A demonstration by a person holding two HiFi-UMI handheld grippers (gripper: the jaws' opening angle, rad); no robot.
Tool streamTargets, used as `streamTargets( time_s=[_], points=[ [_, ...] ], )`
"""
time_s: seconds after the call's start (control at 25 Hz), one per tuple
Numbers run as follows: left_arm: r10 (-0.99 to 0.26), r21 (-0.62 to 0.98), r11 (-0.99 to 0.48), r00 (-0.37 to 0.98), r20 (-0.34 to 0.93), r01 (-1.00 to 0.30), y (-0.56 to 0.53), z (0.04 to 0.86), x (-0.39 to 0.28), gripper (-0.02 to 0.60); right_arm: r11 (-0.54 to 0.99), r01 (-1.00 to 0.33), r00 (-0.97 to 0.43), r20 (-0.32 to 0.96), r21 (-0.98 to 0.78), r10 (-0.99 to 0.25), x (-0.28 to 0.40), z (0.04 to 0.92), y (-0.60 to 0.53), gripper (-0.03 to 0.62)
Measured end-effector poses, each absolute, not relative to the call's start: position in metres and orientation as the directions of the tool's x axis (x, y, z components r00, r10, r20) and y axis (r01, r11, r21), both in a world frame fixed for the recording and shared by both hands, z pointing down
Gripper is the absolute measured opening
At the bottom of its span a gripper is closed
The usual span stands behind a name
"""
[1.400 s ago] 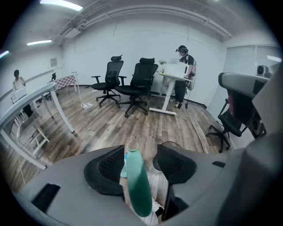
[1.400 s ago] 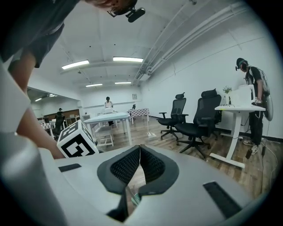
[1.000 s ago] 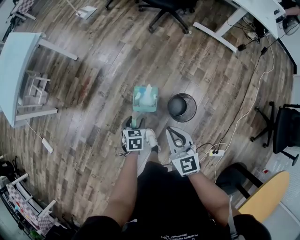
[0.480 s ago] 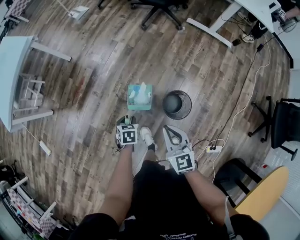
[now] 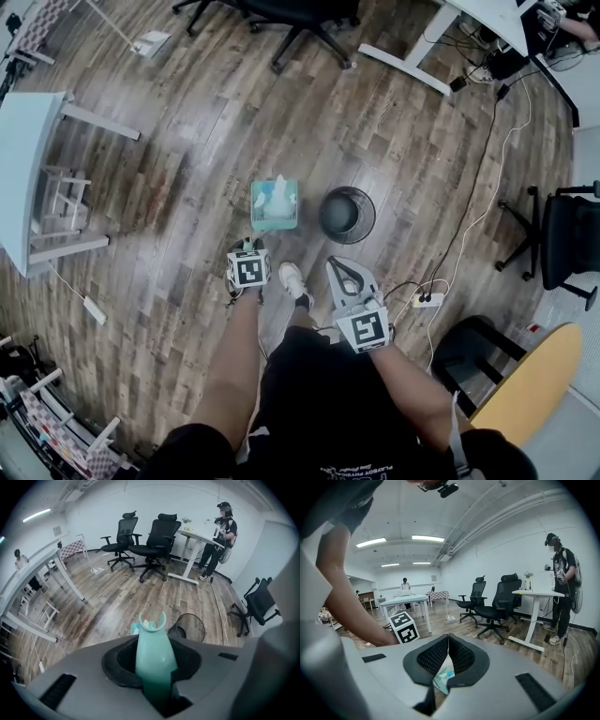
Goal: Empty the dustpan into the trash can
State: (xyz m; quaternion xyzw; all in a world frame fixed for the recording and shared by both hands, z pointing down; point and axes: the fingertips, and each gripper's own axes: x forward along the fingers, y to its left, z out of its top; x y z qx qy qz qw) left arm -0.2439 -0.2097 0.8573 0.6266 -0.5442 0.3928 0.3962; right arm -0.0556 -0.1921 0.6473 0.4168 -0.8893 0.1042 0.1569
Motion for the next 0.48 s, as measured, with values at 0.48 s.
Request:
streamTargets(
  time_s=[0.48],
  points=[
    [-0.416, -0.017, -0.123, 0.036, 0.909, -0.992, -0.188, 0.85, -0.239, 0.097, 0.641, -0.767, -0.601, 0.353, -0.004, -0.717, -0.015, 0.63, -0.169, 0.025]
  ],
)
